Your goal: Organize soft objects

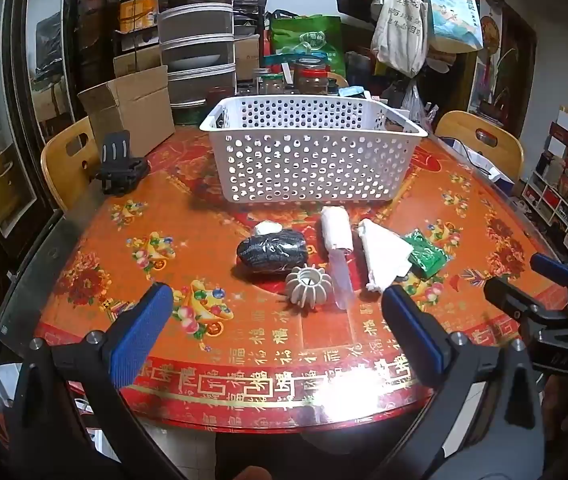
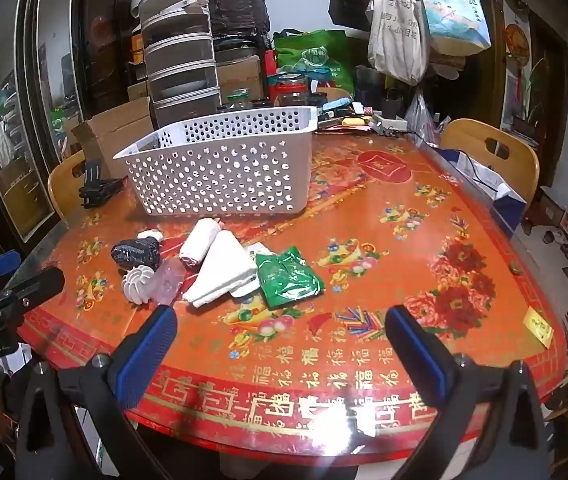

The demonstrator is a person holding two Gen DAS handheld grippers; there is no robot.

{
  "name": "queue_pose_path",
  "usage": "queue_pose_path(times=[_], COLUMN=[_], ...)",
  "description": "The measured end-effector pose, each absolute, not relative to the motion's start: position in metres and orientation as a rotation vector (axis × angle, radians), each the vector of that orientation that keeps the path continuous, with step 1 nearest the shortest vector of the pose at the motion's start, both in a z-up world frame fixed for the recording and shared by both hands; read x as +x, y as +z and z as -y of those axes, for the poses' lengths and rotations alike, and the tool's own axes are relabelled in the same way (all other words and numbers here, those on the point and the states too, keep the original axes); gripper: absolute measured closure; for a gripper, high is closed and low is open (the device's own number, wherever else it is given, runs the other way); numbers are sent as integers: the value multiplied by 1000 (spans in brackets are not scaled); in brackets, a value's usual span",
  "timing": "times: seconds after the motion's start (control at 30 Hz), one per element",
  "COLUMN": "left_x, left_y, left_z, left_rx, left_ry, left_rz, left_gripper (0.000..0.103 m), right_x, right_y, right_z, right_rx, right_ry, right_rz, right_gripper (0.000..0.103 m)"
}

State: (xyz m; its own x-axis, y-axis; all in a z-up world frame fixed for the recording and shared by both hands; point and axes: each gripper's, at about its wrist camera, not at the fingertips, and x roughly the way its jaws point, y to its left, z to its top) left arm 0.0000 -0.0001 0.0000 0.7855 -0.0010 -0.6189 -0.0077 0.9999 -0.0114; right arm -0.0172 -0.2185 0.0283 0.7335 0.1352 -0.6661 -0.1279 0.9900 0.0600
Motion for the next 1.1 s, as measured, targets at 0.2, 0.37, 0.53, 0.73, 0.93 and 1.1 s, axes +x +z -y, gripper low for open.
queue_pose_path(times=[0.2,0.37,0.53,0.73,0.93,1.1], left_x=[0,-1,-2,-1,-3,-2], left_y=[0,0,-4,0,0,0], left_z=[-1,-2,0,1,-2,-2], left_rx=[-34,-30,-23,-23,-30,-29], left_ry=[-5,-6,0,2,7,4], left_rz=[-674,-670,-667,-667,-665,-666], left_gripper=[0,0,0,0,0,0], right_x=[-16,-18,-18,-17,-17,-17], right_y=[27,27,25,28,26,27], right_z=[218,220,220,219,219,218], right_rx=[7,3,8,5,4,3], right_ry=[142,141,137,135,136,136], right_rz=[-744,-740,-740,-744,-745,-744], right_gripper=[0,0,0,0,0,0])
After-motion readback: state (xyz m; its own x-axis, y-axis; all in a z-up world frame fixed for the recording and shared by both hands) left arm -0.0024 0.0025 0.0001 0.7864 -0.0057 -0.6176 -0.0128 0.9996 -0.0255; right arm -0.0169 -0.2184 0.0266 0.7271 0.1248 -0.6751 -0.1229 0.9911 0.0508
